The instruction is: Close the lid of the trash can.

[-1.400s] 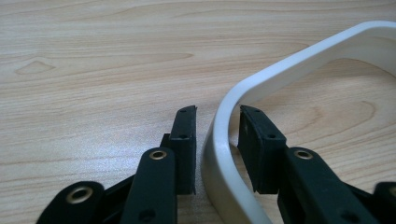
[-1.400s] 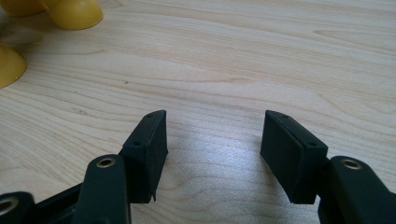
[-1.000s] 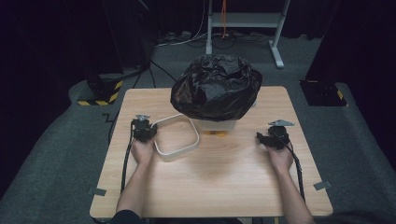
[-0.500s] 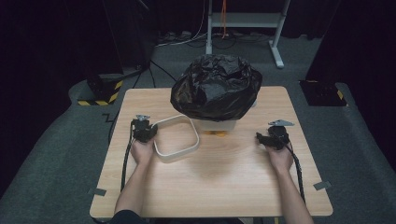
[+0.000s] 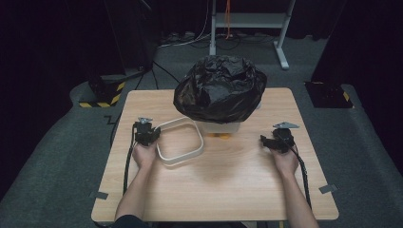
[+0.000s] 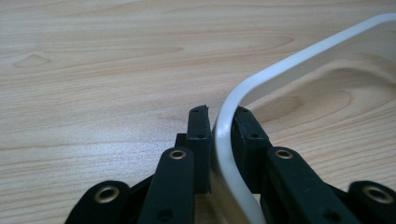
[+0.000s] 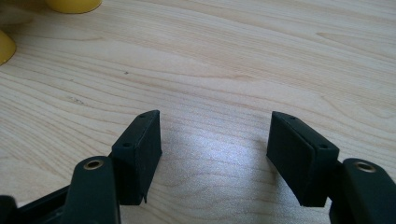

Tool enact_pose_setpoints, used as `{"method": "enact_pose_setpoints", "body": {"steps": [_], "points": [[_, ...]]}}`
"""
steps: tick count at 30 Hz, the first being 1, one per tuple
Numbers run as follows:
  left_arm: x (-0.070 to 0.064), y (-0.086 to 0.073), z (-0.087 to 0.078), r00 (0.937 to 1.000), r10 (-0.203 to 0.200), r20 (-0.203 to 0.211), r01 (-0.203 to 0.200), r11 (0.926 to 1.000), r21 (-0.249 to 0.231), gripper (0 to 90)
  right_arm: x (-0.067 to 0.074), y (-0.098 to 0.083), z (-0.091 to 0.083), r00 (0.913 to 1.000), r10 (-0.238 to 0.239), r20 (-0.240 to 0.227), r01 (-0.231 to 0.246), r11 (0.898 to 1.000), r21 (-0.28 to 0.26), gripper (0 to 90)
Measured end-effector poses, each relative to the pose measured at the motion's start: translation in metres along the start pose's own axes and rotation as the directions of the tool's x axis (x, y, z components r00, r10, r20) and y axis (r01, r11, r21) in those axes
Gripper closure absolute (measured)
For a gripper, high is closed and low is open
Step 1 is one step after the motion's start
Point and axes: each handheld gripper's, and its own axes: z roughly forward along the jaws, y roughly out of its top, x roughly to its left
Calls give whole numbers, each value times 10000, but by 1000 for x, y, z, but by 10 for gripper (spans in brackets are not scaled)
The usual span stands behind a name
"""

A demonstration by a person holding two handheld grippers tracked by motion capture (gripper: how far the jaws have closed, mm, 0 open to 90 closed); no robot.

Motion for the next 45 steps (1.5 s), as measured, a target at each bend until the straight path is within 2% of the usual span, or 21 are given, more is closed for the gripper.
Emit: {"method": "enact_pose_setpoints", "body": {"steps": [4,18,37,45], "points": [[2,2,-7,10000,67,20,-67,9999,-76,787,0,0,0,10000,-7,0,7,10000,0,351],[11,9,-26,9995,-278,141,280,9995,-166,788,1,0,0,9999,-28,122,28,10000,-2,337],[15,27,-50,9993,317,177,-316,9995,-83,786,1,0,0,10000,-25,80,25,10000,-5,339],[15,37,-61,9987,379,331,-374,9992,-134,784,0,0,0,10000,58,32,-58,10000,18,339]]}}
